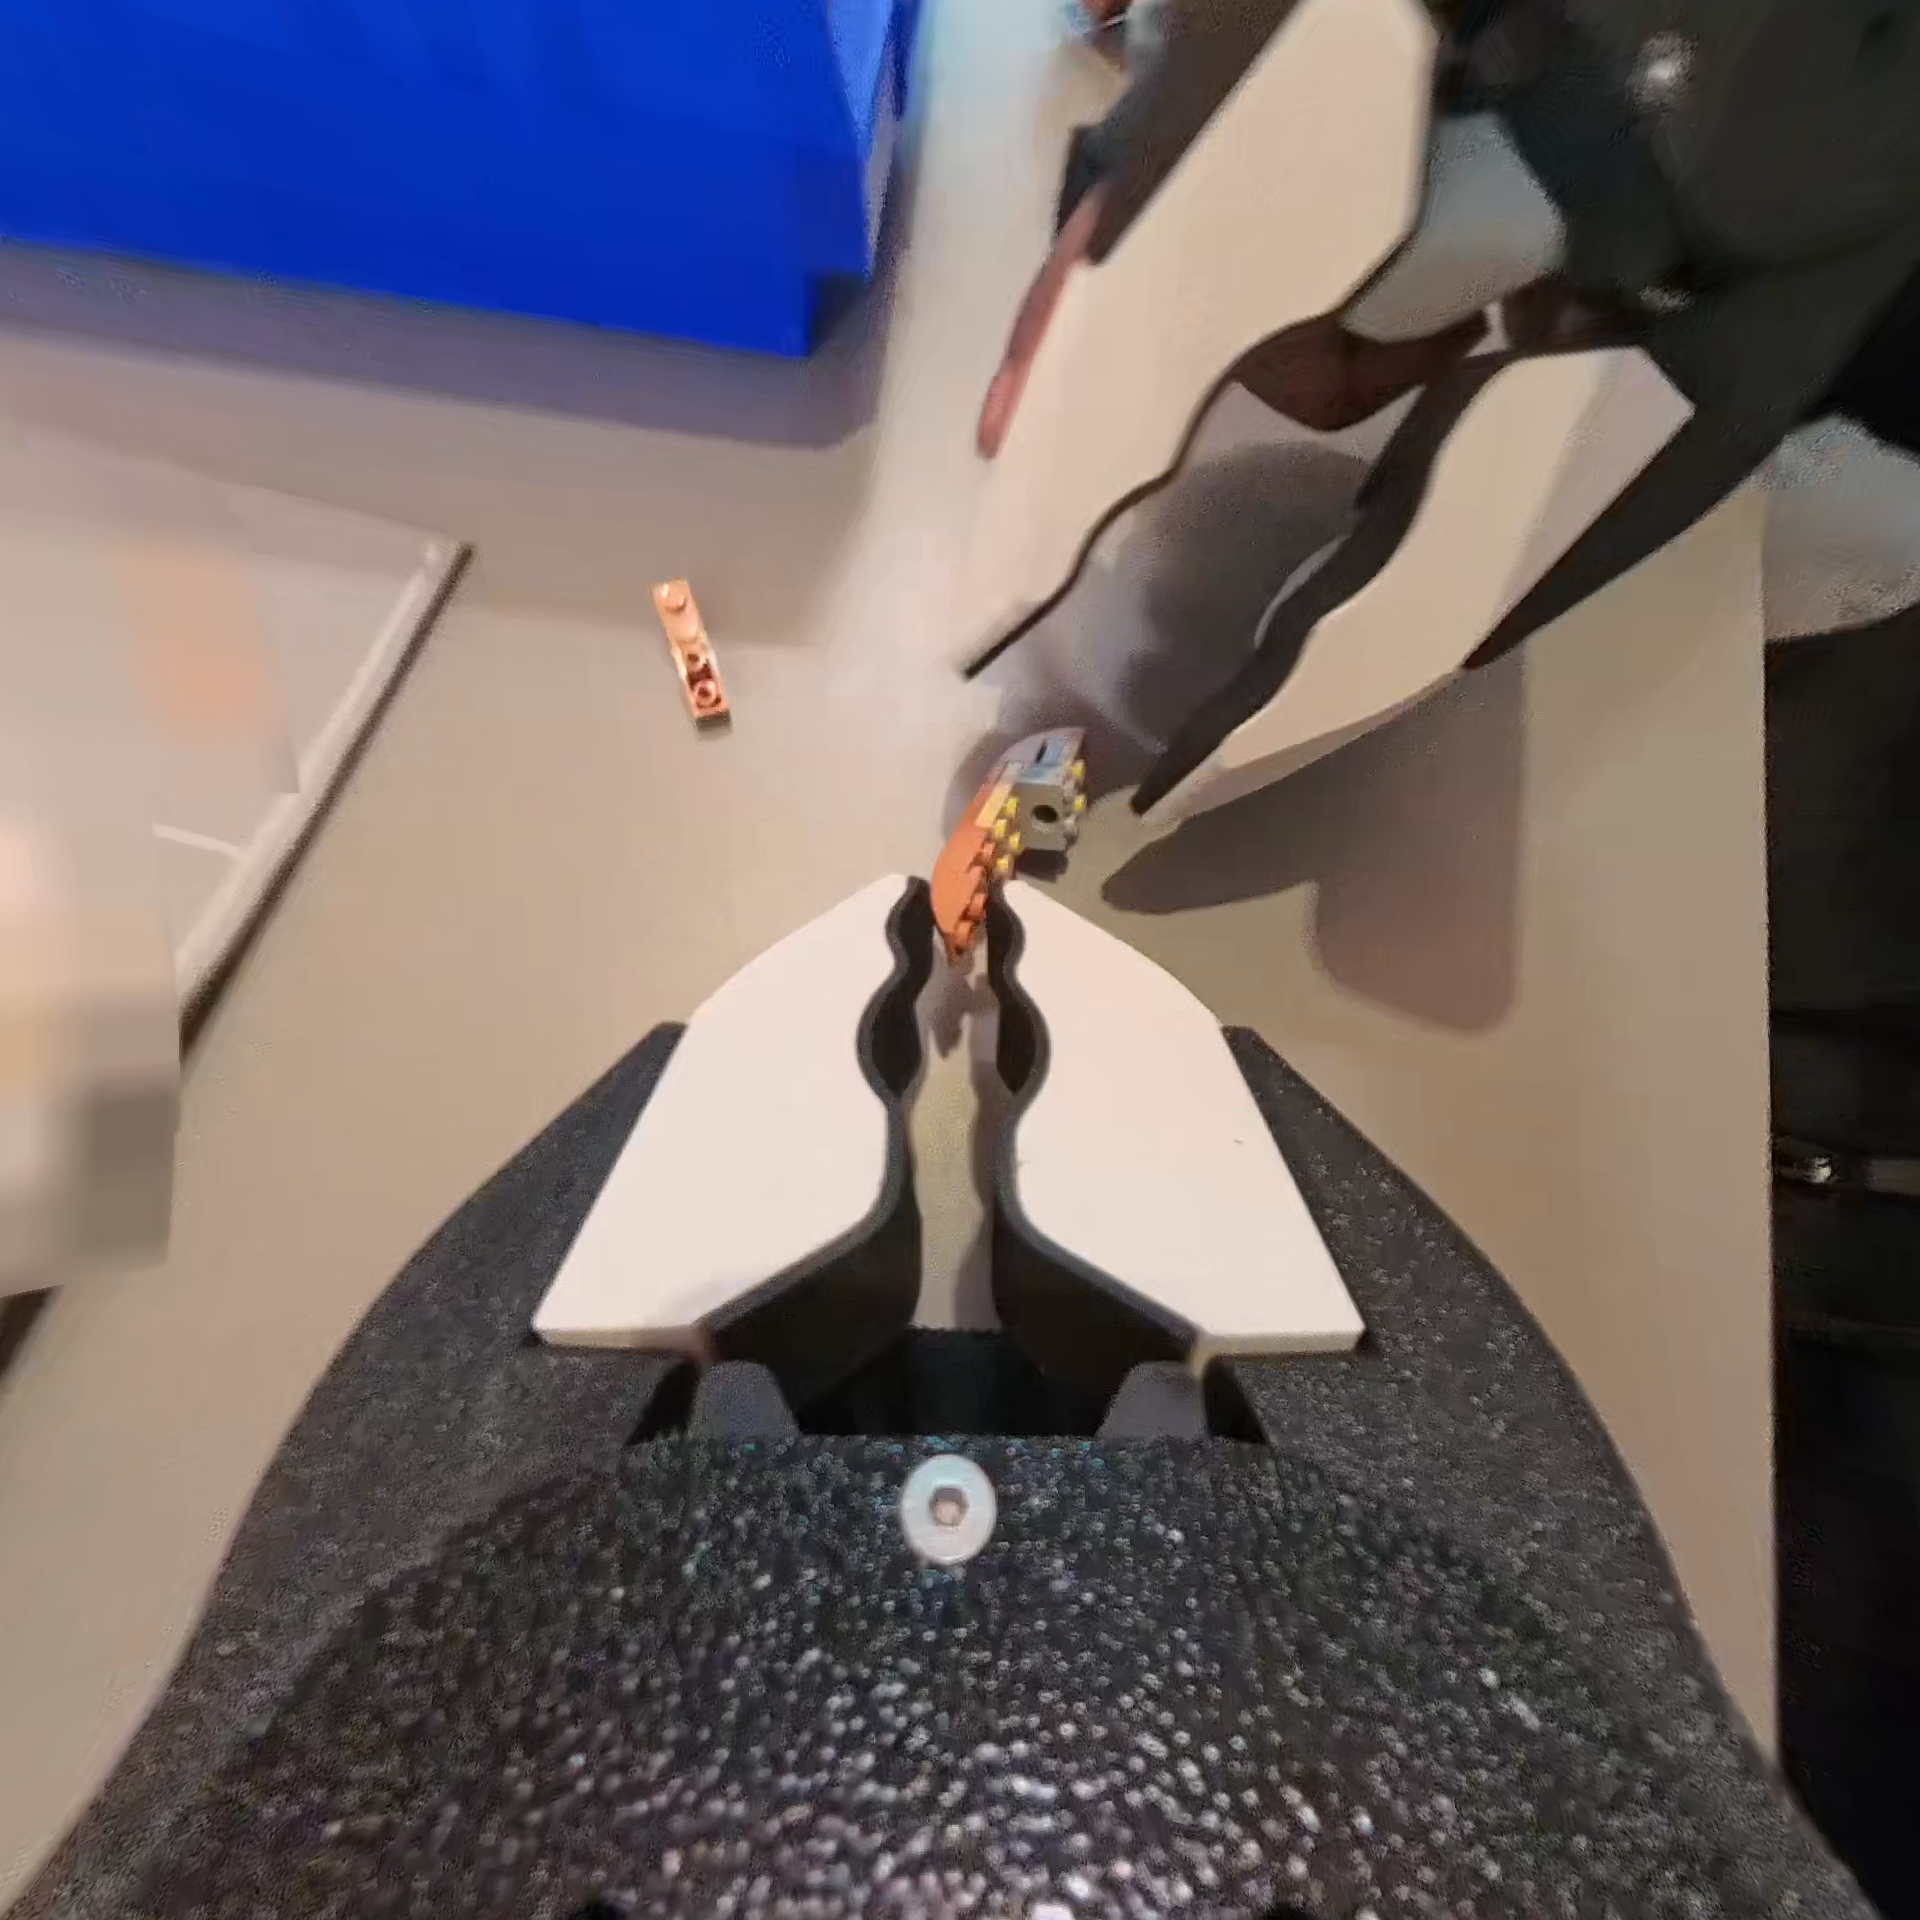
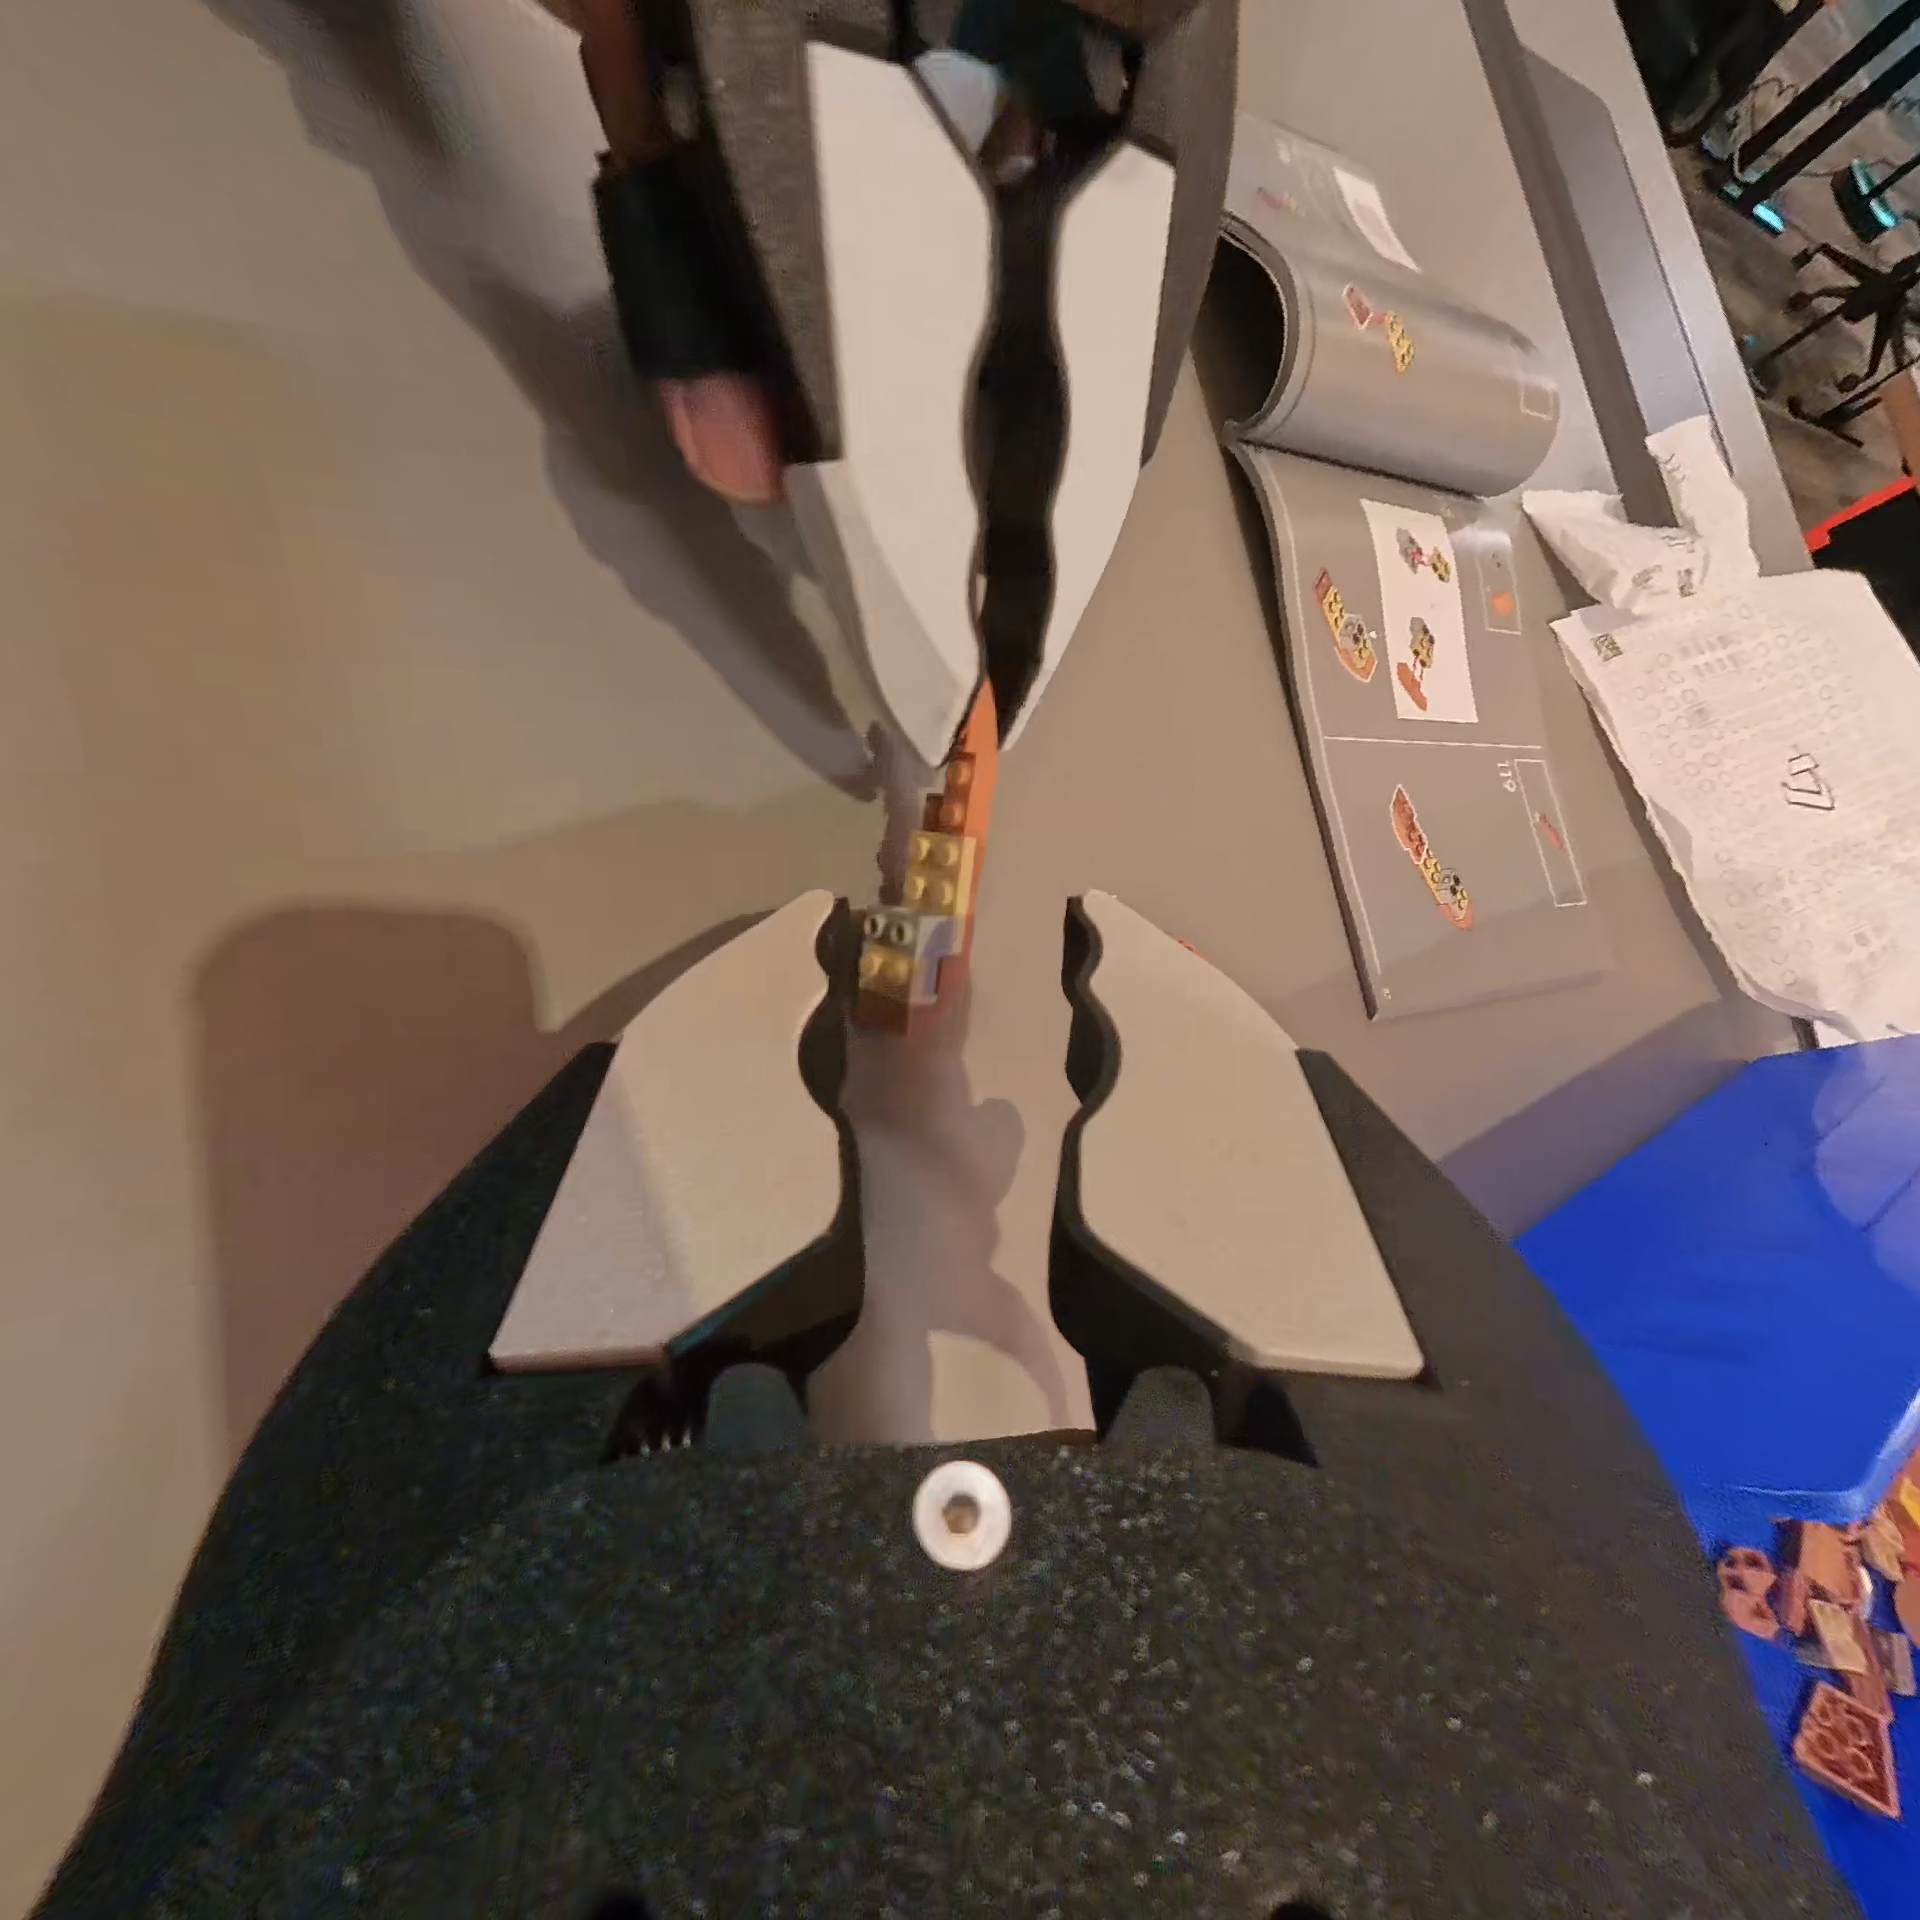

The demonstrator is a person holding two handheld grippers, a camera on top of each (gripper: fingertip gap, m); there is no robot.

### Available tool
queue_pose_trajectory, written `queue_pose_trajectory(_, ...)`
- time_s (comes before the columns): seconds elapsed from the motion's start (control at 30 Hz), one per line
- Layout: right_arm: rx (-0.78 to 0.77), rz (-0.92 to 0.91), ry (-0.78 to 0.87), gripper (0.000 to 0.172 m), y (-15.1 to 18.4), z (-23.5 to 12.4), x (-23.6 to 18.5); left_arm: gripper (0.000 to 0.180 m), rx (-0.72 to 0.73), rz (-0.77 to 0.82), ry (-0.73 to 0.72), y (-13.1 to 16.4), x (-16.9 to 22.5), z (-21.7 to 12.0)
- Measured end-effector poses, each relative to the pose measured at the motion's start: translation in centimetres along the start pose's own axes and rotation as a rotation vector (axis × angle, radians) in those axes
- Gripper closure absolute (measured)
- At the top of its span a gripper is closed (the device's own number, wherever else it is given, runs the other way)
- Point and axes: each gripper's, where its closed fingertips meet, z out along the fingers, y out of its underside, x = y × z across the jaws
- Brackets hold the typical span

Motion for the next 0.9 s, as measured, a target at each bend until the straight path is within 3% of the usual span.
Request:
queue_pose_trajectory(0.17,-0.024,-0.095,-0.017,0.138,0.7,0.1,-0.5,0.171,-0.006,-0.156,0.056,0.9,-0.9,0.6)
queue_pose_trajectory(0.4,-0.094,-0.064,-0.017,0.154,2.4,1.4,-0.1,0.157,-0.011,-0.126,0.032,0.9,-1.3,0.9)
queue_pose_trajectory(0.57,-0.072,0.137,-0.093,0.154,2.6,1.3,0.2,0.156,0.003,-0.073,-0.011,0.5,-2.1,0.3)
queue_pose_trajectory(0.77,-0.024,0.627,-0.363,0.154,2.1,0.3,-0.4,0.158,0.0,-0.08,0.066,0.4,-1.2,-0.2)
queue_pose_trajectory(0.9,-0.102,0.609,-0.287,0.152,4.1,0.4,0.6,0.159,-0.024,-0.029,0.046,0.7,-1.3,0.0)
